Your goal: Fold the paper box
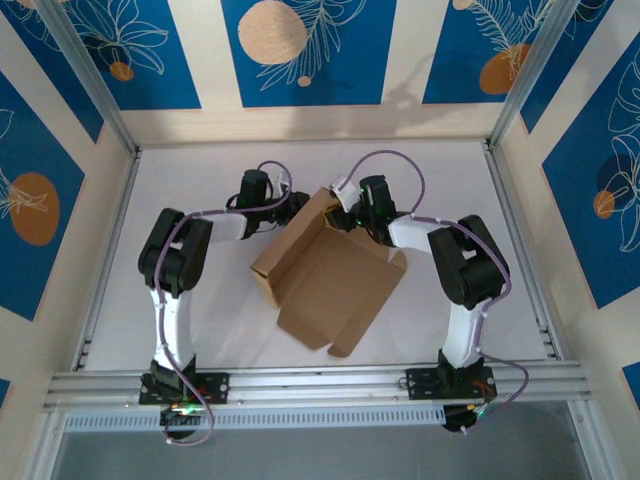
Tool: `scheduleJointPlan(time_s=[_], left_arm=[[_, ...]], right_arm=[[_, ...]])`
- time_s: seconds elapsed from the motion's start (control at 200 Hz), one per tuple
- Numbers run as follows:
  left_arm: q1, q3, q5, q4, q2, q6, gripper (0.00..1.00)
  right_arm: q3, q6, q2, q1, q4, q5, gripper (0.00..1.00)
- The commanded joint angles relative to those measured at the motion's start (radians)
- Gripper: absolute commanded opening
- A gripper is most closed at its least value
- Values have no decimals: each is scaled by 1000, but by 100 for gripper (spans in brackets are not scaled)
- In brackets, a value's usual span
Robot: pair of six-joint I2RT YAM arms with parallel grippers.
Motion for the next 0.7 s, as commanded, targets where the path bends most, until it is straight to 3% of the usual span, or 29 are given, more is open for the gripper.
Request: scheduleJointPlan(time_s=[0.0, 0.265, 0.37, 0.56, 0.695], left_arm=[[1, 25, 38, 1, 31, 6, 24], [-13, 21, 61, 59, 52, -44, 21], [-17, 14, 70, 98, 56, -74, 19], [-19, -5, 70, 154, 52, -121, 19], [-19, -29, 69, 201, 48, -158, 18]], right_arm=[[33, -54, 26, 17, -48, -61, 38], [70, -69, 56, 57, -73, -7, 31], [101, -80, 83, 87, -100, 79, 25], [114, -53, 110, 139, -73, 282, 4], [87, -9, 92, 157, -38, 357, 2]])
